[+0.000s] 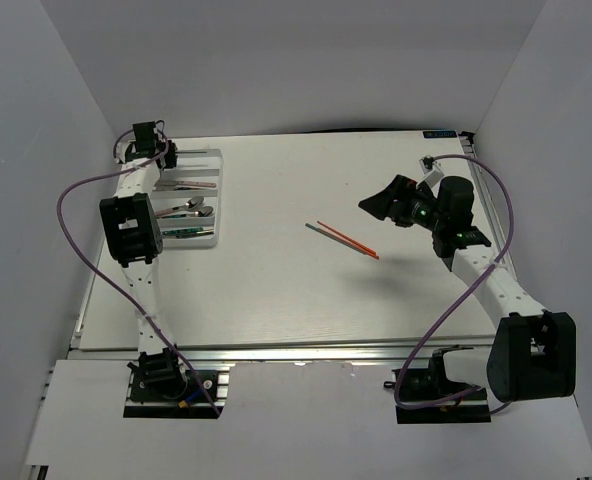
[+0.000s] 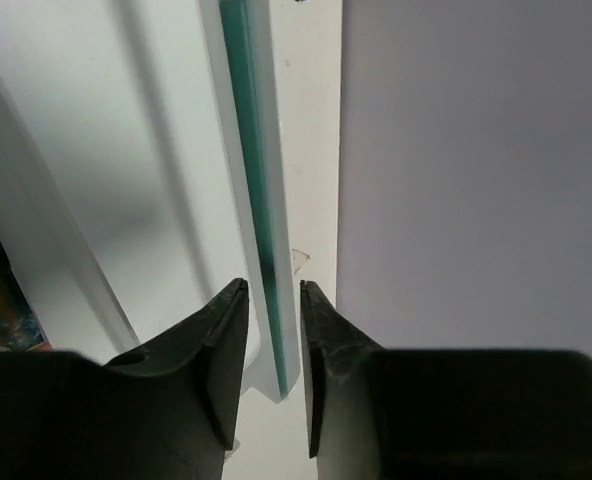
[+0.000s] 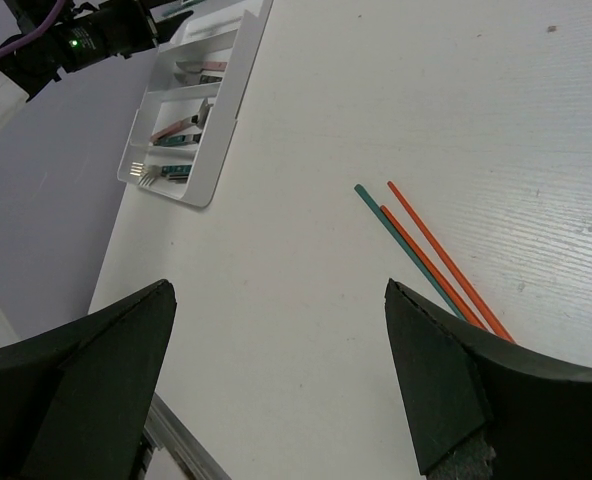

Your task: Sort the eating utensils into containers

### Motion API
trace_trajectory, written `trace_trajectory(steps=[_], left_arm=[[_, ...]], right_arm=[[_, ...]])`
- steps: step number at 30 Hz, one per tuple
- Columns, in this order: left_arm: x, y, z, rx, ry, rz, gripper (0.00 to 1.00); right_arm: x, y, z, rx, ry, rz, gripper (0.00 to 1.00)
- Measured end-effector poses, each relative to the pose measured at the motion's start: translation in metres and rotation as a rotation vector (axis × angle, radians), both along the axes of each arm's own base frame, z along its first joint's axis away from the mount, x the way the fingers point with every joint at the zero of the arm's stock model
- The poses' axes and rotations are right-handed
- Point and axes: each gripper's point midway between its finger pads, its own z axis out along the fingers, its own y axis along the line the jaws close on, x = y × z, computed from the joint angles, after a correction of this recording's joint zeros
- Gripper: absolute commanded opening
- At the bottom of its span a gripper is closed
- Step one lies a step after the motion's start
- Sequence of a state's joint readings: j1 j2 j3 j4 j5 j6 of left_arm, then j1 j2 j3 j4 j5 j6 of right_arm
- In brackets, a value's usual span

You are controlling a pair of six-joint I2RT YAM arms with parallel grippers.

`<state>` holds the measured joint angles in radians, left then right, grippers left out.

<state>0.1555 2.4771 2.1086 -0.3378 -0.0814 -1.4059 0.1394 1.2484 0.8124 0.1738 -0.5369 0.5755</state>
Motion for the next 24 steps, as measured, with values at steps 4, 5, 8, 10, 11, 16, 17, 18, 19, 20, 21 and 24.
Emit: trace_trajectory(steps=[4, 5, 8, 10, 11, 16, 17, 18, 19, 20, 21, 24], left_arm=[[-0.004, -0.002, -0.012, -0.012, 0.017, -0.005, 0.55], [-0.006, -0.004, -0.017, -0.018, 0.025, -0.006, 0.57], [-0.008, -0.006, -0.022, -0.031, 0.018, -0.008, 0.63], [-0.01, -0.007, -0.019, -0.035, 0.008, -0.01, 0.66], [-0.012, -0.008, -0.014, -0.036, 0.003, -0.015, 0.68], [-0.017, -0.013, 0.015, 0.008, -0.024, -0.066, 0.83], [-0.02, -0.014, 0.027, 0.029, -0.034, -0.084, 0.87], [-0.024, -0.016, 0.041, 0.051, -0.046, -0.106, 0.91], [-0.03, -0.018, 0.058, 0.08, -0.064, -0.129, 0.94], [-0.037, -0.02, 0.08, 0.111, -0.086, -0.151, 0.95], [-0.045, -0.023, 0.1, 0.133, -0.112, -0.175, 0.95], [-0.085, -0.039, 0.177, 0.223, -0.225, -0.27, 0.97]], right_arm=[[0.0, 0.0, -0.001, -0.004, -0.001, 0.001, 0.89], [0.0, 0.0, -0.001, -0.006, -0.002, 0.001, 0.89], [0.0, -0.001, -0.004, -0.014, 0.007, -0.004, 0.89], [0.002, -0.003, -0.007, -0.029, 0.009, -0.005, 0.89], [0.003, -0.003, -0.01, -0.041, 0.011, -0.003, 0.89], [0.032, -0.001, -0.036, -0.21, 0.026, 0.02, 0.87], [0.04, 0.003, -0.043, -0.263, 0.03, 0.03, 0.85], [0.046, 0.009, -0.053, -0.323, 0.032, 0.046, 0.79], [0.05, 0.017, -0.063, -0.386, 0.04, 0.071, 0.74], [0.054, 0.026, -0.073, -0.445, 0.041, 0.101, 0.64], [0.054, 0.035, -0.083, -0.503, 0.041, 0.128, 0.6], [0.046, 0.055, -0.115, -0.659, 0.059, 0.219, 0.51]])
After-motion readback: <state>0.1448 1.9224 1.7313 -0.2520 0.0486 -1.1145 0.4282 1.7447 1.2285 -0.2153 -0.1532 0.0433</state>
